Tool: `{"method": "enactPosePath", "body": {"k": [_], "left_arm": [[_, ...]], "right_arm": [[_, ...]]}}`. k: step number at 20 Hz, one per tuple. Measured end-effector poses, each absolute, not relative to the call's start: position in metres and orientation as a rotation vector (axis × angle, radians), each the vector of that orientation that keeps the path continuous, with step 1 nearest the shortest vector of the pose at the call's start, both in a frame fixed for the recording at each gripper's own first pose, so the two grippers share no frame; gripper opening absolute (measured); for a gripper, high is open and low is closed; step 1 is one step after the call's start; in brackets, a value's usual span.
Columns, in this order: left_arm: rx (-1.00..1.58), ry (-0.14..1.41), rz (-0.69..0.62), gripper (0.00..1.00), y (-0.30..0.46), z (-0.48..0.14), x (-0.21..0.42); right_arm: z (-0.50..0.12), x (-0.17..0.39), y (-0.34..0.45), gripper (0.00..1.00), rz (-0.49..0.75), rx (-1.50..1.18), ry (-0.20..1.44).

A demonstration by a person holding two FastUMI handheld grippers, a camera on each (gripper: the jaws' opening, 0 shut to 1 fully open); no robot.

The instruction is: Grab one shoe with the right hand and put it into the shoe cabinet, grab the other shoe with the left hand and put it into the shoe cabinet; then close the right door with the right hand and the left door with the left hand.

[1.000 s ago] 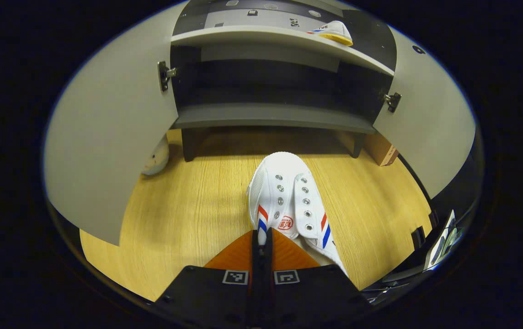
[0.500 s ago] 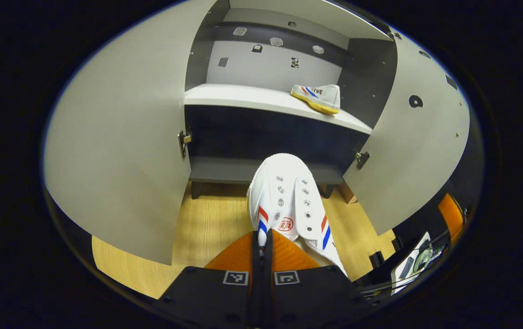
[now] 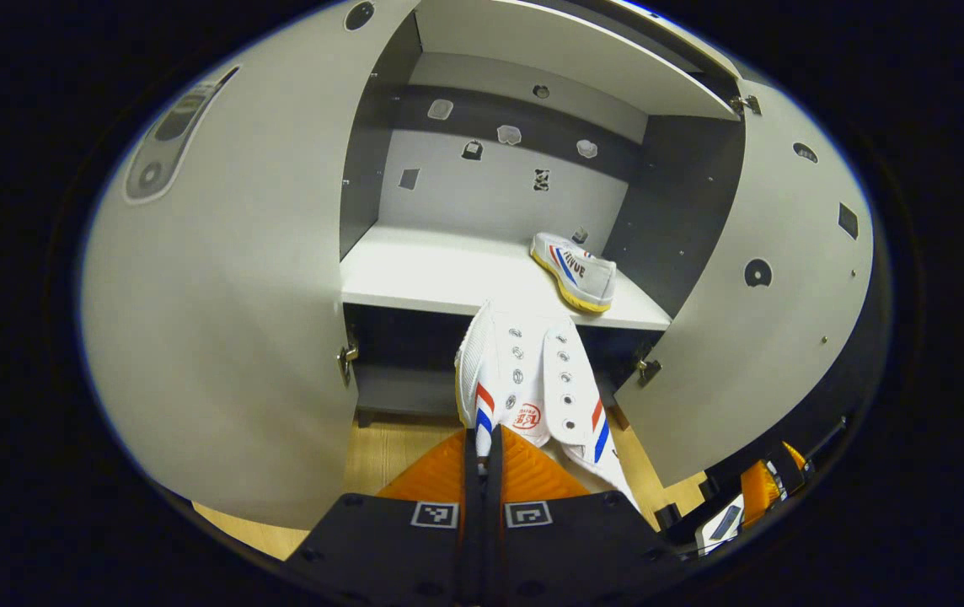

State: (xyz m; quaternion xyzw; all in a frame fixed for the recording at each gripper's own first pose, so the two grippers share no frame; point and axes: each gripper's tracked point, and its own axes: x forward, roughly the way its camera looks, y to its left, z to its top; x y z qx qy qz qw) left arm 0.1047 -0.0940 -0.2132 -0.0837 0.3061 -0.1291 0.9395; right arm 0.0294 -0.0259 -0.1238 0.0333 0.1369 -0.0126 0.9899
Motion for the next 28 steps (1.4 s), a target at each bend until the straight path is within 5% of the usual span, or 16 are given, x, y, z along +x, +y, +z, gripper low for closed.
{"method": "enactPosePath", "body": {"k": [12,28], "left_arm": [[-0.164,0.5,-0.197,0.06,-0.04,-0.113,0.077],[-0.114,0.637,-0.127,0.06,-0.036,-0.139,0.087]], "right_arm": [[-0.119,0.034,-0.022,0.93,-0.016,0.071,0.276],[-0.116,0.052,-0.033,0.93,-0.055,0.082,0.285]]}}
